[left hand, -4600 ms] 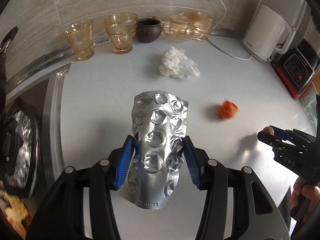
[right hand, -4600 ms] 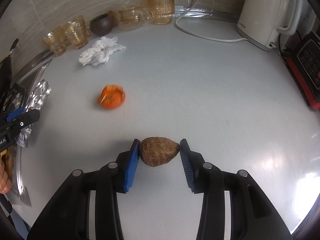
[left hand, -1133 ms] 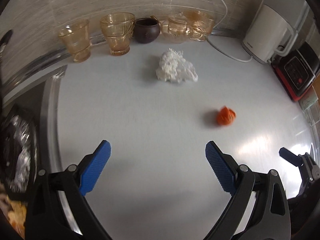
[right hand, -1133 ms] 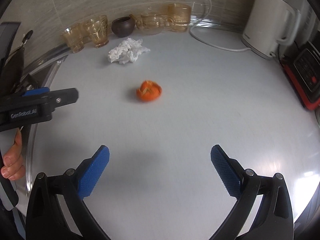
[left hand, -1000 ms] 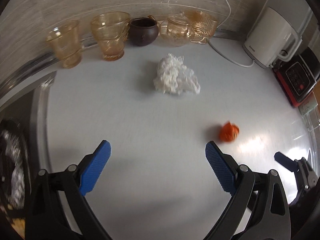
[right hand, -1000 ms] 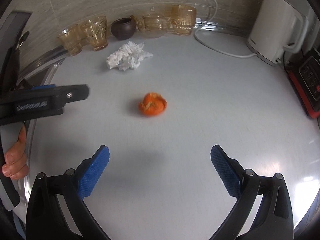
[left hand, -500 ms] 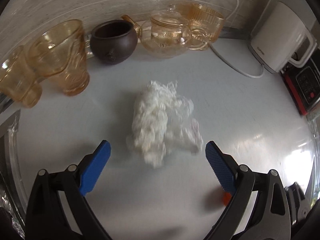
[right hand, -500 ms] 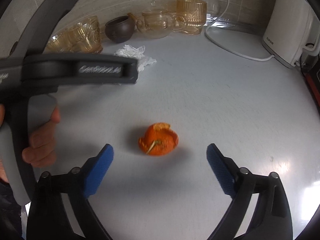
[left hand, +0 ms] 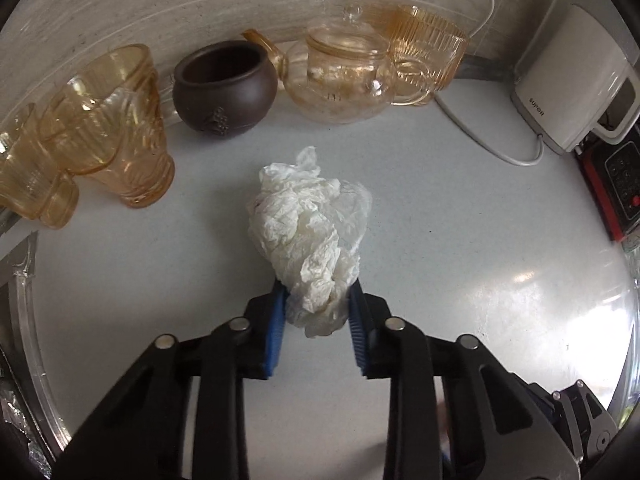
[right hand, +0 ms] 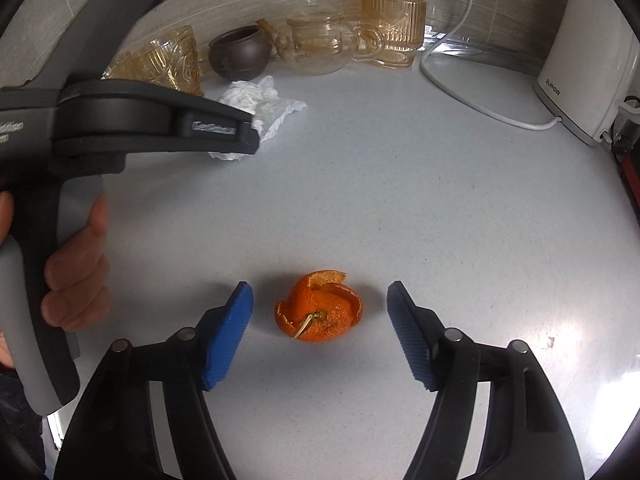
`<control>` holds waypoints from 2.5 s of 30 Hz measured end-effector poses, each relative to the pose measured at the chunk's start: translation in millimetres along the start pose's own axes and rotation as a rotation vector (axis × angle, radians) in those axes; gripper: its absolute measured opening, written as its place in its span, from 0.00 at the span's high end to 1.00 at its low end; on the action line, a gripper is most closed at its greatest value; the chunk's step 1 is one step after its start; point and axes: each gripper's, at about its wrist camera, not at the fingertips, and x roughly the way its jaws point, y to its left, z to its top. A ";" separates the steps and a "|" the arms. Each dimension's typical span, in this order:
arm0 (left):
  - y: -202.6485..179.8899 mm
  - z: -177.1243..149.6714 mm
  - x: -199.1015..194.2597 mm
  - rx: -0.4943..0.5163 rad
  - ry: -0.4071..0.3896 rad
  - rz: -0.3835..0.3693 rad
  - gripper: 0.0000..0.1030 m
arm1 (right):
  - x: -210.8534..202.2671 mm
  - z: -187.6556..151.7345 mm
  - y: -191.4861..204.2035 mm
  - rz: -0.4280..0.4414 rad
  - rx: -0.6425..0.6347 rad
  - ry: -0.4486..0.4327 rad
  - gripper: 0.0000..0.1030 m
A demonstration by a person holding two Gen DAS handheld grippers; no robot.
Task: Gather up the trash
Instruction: 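Grasp the crumpled white tissue with the left gripper while the right grasps the tangerine peel, then carry the tissue and tangerine peel over the green basket, then open both grippers to drop the tissue and peel into the basket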
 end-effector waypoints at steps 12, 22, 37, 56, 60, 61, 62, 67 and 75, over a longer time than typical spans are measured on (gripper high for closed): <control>14.7 -21.4 -36.9 -0.036 -0.041 -0.032 0.76 | -0.1 -0.4 3.8 -0.024 0.000 0.010 0.69; 6.4 -71.7 -86.2 -0.021 -0.067 -0.039 0.76 | -33.8 -24.3 -3.3 -0.024 0.007 0.000 0.71; -72.8 -187.9 -173.1 -0.031 -0.073 -0.042 0.76 | -126.8 -131.8 -41.5 -0.007 -0.017 -0.009 0.71; -192.9 -378.1 -182.6 0.120 0.175 -0.182 0.75 | -207.0 -291.5 -103.2 -0.005 -0.036 0.031 0.70; -209.1 -403.8 -159.6 0.156 0.261 -0.190 0.75 | -210.9 -310.0 -112.5 -0.006 -0.040 0.038 0.70; -212.8 -411.2 -152.6 0.163 0.285 -0.188 0.75 | -211.3 -312.1 -114.6 -0.004 -0.039 0.039 0.70; -214.6 -414.9 -147.5 0.169 0.303 -0.194 0.75 | -211.7 -314.1 -115.8 -0.003 -0.037 0.040 0.70; -225.5 -430.4 -130.7 0.194 0.361 -0.157 0.51 | -213.0 -321.9 -122.0 0.016 -0.021 0.044 0.70; -220.3 -422.4 -153.6 0.180 0.269 -0.101 0.26 | -208.5 -323.2 -122.0 0.035 -0.020 0.059 0.69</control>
